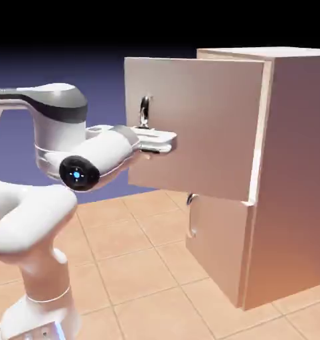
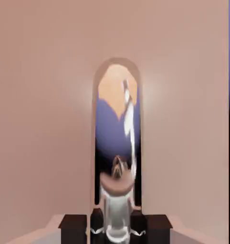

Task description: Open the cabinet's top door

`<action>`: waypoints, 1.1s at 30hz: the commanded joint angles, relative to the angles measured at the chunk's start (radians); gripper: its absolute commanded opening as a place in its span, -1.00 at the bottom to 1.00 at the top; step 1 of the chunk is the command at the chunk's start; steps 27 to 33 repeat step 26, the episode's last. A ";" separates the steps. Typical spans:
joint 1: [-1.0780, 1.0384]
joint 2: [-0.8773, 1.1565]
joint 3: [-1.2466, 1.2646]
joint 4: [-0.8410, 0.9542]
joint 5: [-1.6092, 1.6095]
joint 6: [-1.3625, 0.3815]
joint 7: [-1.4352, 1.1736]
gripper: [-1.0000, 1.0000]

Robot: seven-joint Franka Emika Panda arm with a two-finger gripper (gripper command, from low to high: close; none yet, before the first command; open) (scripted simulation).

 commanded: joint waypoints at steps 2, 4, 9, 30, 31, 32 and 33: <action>0.018 0.073 -0.069 0.043 -0.071 -0.059 -0.035 -1.00; 0.043 0.145 -0.132 0.091 -0.134 -0.116 -0.068 -1.00; 0.132 0.326 -0.278 0.230 -0.271 -0.261 -0.147 -1.00; 0.505 0.863 -0.679 0.732 -0.500 -0.752 -0.416 1.00; 0.505 0.863 -0.679 0.732 -0.500 -0.752 -0.416 1.00; 0.505 0.863 -0.679 0.732 -0.500 -0.752 -0.416 1.00; 0.505 0.863 -0.679 0.732 -0.500 -0.752 -0.416 1.00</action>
